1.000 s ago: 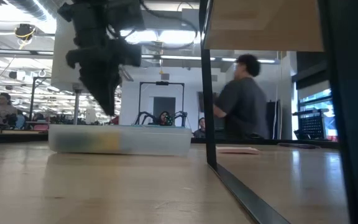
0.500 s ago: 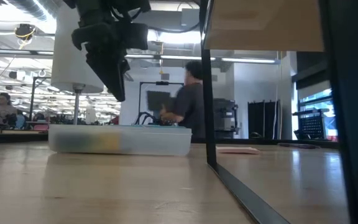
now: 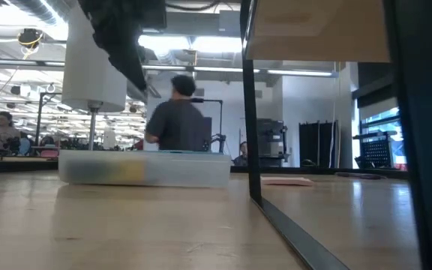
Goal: Pack school essentials
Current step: Put the violet pen into the blue supply box
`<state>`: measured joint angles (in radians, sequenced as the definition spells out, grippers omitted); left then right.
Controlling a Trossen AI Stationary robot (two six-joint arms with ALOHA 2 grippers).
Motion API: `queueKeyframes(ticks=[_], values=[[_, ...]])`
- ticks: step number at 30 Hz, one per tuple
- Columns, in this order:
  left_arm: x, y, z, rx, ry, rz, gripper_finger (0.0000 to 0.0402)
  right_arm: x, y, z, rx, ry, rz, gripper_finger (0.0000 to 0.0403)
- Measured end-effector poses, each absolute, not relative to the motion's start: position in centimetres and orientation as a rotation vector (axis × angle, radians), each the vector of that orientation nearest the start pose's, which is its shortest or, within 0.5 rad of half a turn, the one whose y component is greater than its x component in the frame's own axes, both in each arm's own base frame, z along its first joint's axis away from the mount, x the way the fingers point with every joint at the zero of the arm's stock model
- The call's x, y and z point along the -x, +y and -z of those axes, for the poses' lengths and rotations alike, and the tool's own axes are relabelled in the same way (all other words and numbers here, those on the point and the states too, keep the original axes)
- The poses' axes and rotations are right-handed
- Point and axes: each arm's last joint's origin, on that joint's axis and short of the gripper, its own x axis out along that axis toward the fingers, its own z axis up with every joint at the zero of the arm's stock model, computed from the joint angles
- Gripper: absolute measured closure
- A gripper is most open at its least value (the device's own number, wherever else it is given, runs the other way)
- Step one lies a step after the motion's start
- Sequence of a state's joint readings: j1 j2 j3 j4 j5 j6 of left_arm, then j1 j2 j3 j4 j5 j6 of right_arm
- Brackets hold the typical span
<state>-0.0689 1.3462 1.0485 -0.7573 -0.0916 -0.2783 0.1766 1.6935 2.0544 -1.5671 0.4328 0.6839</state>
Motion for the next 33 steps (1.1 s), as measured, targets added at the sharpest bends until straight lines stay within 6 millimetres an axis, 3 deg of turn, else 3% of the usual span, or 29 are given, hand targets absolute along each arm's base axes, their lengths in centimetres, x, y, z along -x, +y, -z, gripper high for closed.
queueKeyframes(ticks=[7,11,17,25,33], values=[[-24.5,-1.5,-28.5,0.186,0.933,-0.155,0.0294,-23.3,0.9,-39.6,-0.462,0.990,0.857,0.0261],[-24.2,-1.5,-29.0,0.190,0.907,-0.152,0.0294,-21.3,-0.7,-37.8,-0.635,0.981,1.005,0.0261],[-24.1,-1.5,-29.1,0.192,0.905,-0.153,0.0294,-20.9,-3.1,-34.6,-0.710,1.082,1.098,0.0261],[-24.1,-1.4,-29.1,0.231,0.891,-0.222,0.0294,-21.0,-6.6,-30.8,-0.694,1.220,1.001,0.0261],[-24.1,-1.2,-29.1,0.241,0.879,-0.273,0.0294,-20.1,-9.3,-28.8,-0.741,1.221,1.075,0.0261]])
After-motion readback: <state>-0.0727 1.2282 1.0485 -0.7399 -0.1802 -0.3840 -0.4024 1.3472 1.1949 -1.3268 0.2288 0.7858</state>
